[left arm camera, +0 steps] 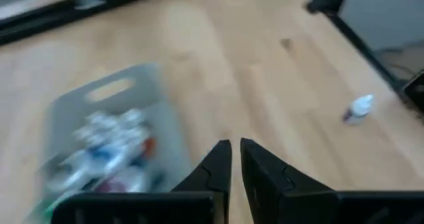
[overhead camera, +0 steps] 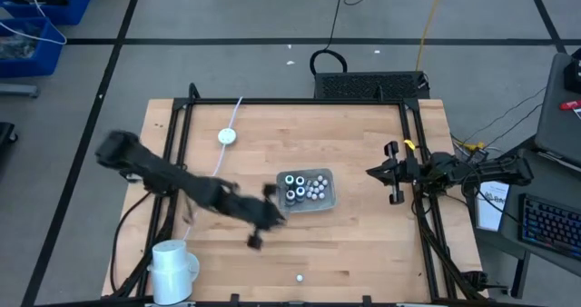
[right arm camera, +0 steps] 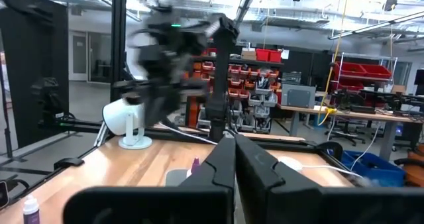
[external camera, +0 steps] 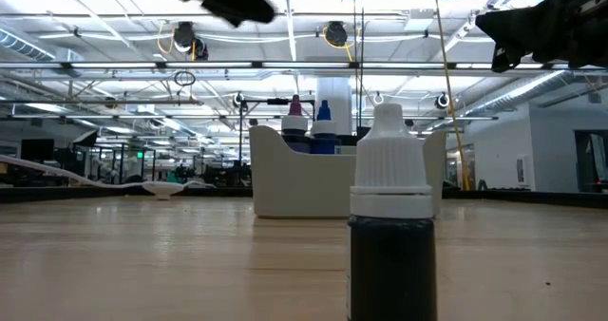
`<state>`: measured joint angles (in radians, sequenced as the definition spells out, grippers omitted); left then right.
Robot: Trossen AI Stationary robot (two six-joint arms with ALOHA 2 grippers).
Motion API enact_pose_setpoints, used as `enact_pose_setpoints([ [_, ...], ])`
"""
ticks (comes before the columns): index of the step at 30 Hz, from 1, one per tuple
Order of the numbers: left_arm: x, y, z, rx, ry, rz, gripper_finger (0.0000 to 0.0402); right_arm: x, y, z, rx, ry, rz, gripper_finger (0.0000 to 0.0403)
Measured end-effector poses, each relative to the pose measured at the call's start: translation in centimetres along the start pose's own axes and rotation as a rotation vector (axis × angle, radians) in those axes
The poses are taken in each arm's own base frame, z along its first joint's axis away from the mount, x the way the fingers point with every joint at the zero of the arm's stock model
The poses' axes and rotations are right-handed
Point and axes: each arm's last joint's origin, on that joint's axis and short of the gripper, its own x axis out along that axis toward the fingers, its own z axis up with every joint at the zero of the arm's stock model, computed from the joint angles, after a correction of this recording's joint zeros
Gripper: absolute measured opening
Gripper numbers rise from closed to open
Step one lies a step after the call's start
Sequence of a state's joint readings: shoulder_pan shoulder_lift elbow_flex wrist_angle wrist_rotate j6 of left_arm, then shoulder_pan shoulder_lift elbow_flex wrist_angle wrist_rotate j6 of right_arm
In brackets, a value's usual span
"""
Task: Pick & Place food coloring
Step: Put the small black food coloring bottle into the gray container
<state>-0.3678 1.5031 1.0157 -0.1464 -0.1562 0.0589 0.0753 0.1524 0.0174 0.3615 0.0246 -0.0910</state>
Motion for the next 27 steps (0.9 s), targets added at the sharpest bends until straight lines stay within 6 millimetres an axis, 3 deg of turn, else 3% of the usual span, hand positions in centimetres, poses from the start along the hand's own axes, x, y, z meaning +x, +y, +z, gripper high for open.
enact_pose_setpoints([
  [4, 4.4, -3.3, 2.8, 0.059, 0.126, -0.105, 0.0063, 0.0, 0.0, 0.0, 0.000, 0.000, 0.000, 0.0002],
  [7, 6.9, -5.4, 4.1, 0.075, 0.208, -0.154, 0.0108, 0.0, 0.0, -0.1, 0.007, 0.008, 0.001, 0.0001],
  [12, 10.4, -7.8, 4.6, 0.117, 0.280, -0.174, 0.0193, 0.0, 0.0, 0.1, 0.025, -0.009, -0.003, 0.0001],
  [19, 12.2, -8.8, 3.8, 0.146, 0.351, -0.304, 0.0261, 0.0, 0.0, 0.0, 0.026, 0.002, -0.001, 0.0002],
  [27, 13.5, -9.4, 3.4, 0.130, 0.314, -0.380, 0.0271, 0.0, 0.0, -0.1, 0.026, 0.005, 0.000, 0.0001],
])
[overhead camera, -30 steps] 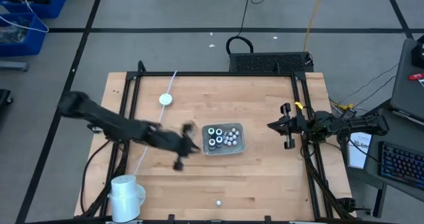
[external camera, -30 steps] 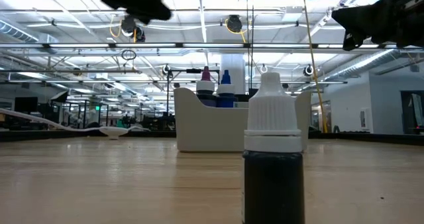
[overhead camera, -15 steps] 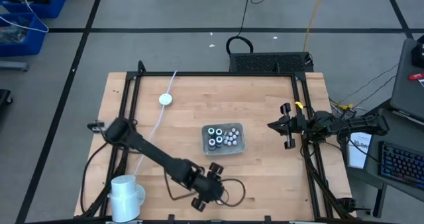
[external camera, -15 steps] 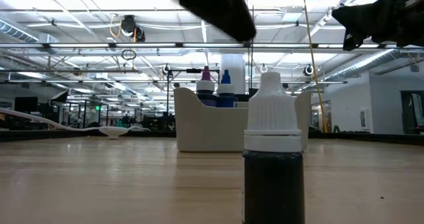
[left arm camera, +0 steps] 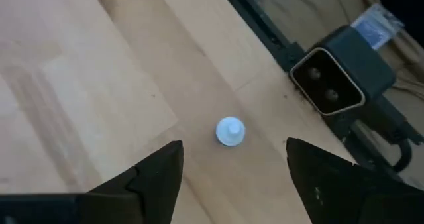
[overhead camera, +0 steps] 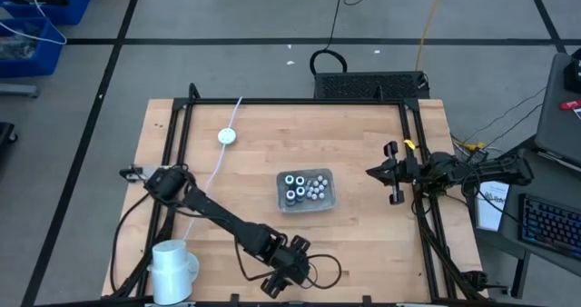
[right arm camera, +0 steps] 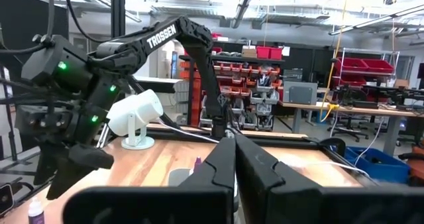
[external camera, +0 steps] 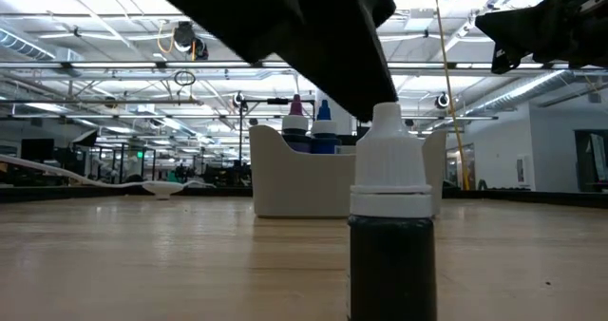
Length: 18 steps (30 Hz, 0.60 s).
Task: Pick & Place food coloring
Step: Put the small black food coloring bottle into the gray container
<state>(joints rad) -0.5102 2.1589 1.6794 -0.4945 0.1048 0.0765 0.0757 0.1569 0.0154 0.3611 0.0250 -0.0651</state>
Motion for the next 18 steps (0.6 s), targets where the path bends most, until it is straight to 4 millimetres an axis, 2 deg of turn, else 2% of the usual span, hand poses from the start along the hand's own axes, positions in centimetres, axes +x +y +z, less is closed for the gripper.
enact_pose_setpoints([
  [8, 0.54, 0.44, 0.16, 0.009, -0.041, -0.067, 0.0271, 0.01, 0.00, -0.01, 0.000, 0.001, 0.000, 0.0001],
  [14, 0.49, 0.52, 0.93, -0.035, -0.117, -0.039, 0.0271, 0.01, 0.00, -0.06, 0.000, 0.006, 0.000, 0.0002],
  [18, 0.52, 0.57, 0.78, -0.067, -0.101, -0.012, 0.0271, 0.01, 0.00, -0.09, 0.000, 0.009, 0.000, 0.0001],
])
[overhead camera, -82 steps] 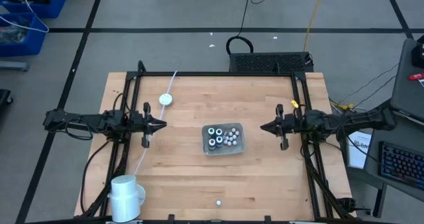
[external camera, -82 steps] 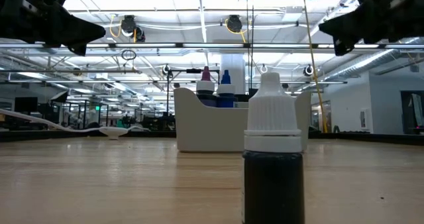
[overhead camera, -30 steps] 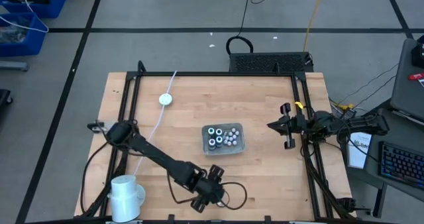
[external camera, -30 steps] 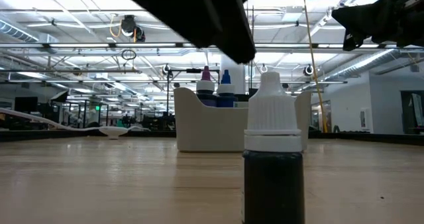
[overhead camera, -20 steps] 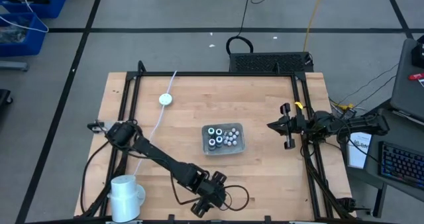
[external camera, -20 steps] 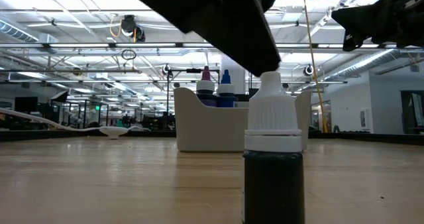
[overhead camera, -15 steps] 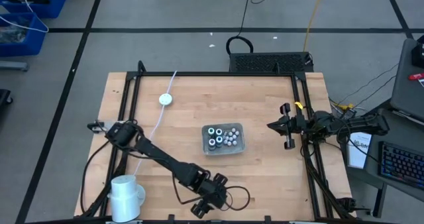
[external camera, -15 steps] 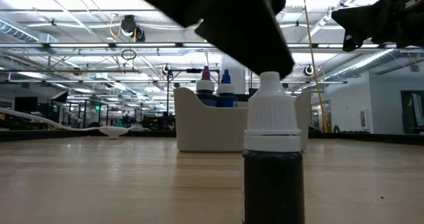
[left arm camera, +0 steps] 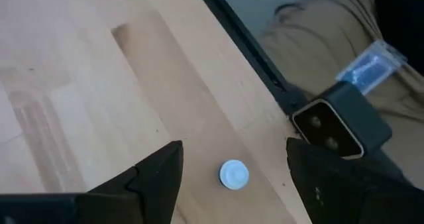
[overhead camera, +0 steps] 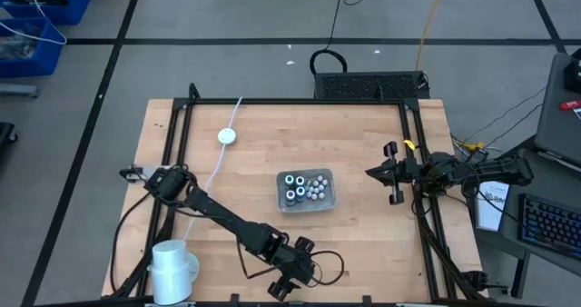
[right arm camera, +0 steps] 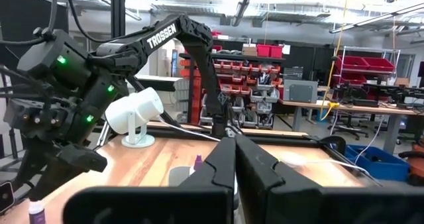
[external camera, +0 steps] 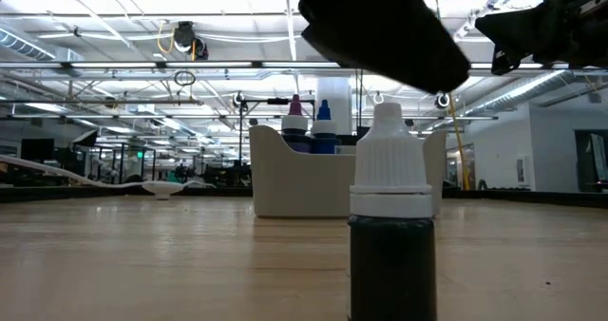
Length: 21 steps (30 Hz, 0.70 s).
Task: Pick & Place food coloring
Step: Put the small black food coloring bottle into the gray container
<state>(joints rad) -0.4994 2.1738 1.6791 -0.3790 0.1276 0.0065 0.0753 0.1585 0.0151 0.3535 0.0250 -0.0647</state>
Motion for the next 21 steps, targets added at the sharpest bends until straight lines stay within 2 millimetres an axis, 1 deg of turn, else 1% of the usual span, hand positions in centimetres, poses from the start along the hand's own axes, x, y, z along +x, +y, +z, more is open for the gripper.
enact_pose_setpoints([
  [4, 0.1, -0.1, 0.2, -0.028, -0.020, 0.021, 0.0271, 0.0, 0.0, -0.1, 0.000, 0.011, 0.001, 0.0003],
  [8, 0.7, -0.4, 0.0, -0.033, -0.017, 0.035, 0.0271, 0.0, 0.0, -0.1, -0.001, 0.015, 0.001, 0.0004],
  [14, 2.1, -0.8, -0.8, -0.046, 0.007, 0.038, 0.0271, 0.0, 0.0, -0.2, -0.002, 0.016, 0.002, 0.0004],
  [21, 2.3, -0.4, -1.3, -0.062, 0.043, 0.059, 0.0271, 0.0, 0.0, -0.1, -0.029, 0.013, 0.002, 0.0004],
])
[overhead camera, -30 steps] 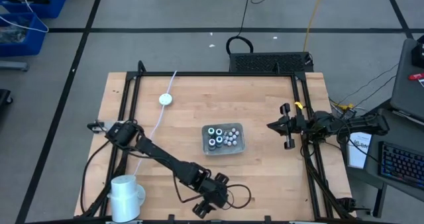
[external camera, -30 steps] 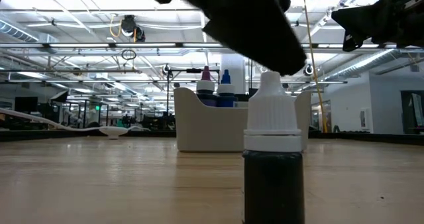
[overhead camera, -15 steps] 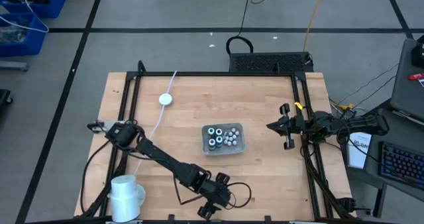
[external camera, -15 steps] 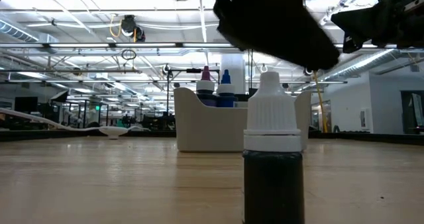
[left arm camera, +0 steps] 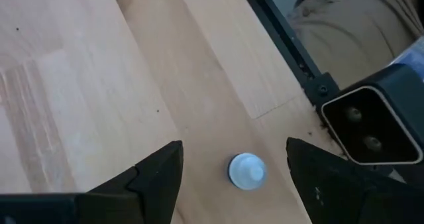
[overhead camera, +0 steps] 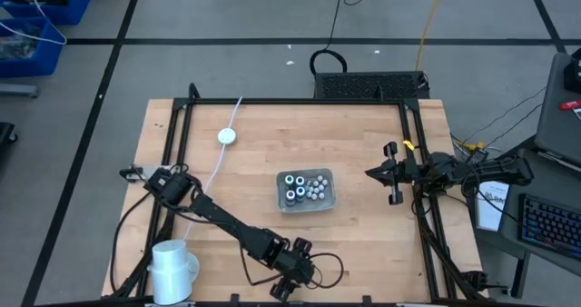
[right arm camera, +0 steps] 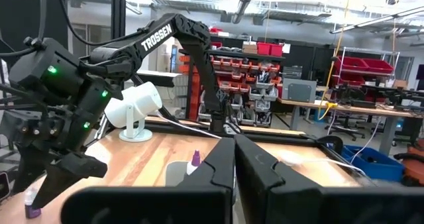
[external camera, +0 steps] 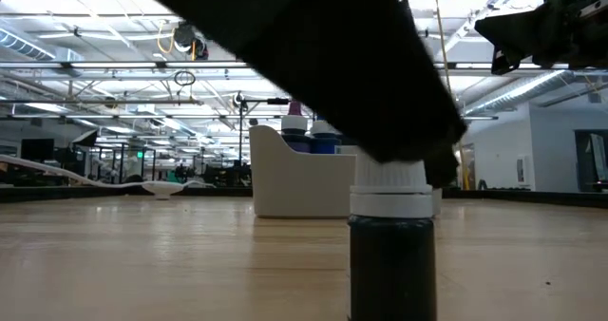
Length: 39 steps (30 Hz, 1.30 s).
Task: Pick & Place food coloring
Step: Put the small black food coloring bottle into the gray container
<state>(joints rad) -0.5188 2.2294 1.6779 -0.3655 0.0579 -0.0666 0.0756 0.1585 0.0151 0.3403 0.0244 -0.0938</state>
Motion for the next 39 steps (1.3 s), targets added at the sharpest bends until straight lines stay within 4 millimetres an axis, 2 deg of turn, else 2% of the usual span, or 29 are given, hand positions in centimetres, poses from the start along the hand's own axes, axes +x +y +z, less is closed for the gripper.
enact_pose_setpoints([
  [19, 0.39, -0.01, -0.47, 0.007, 0.037, -0.017, 0.0266, 0.00, 0.00, -0.01, 0.013, 0.001, 0.000, 0.0004],
  [32, 0.38, -0.03, -0.47, 0.001, 0.038, -0.030, 0.0148, 0.00, 0.00, -0.01, 0.014, 0.001, 0.000, 0.0004],
  [39, 0.36, -0.10, -0.52, 0.066, 0.043, -0.049, 0.0062, 0.00, 0.00, -0.01, 0.014, 0.001, 0.000, 0.0004],
])
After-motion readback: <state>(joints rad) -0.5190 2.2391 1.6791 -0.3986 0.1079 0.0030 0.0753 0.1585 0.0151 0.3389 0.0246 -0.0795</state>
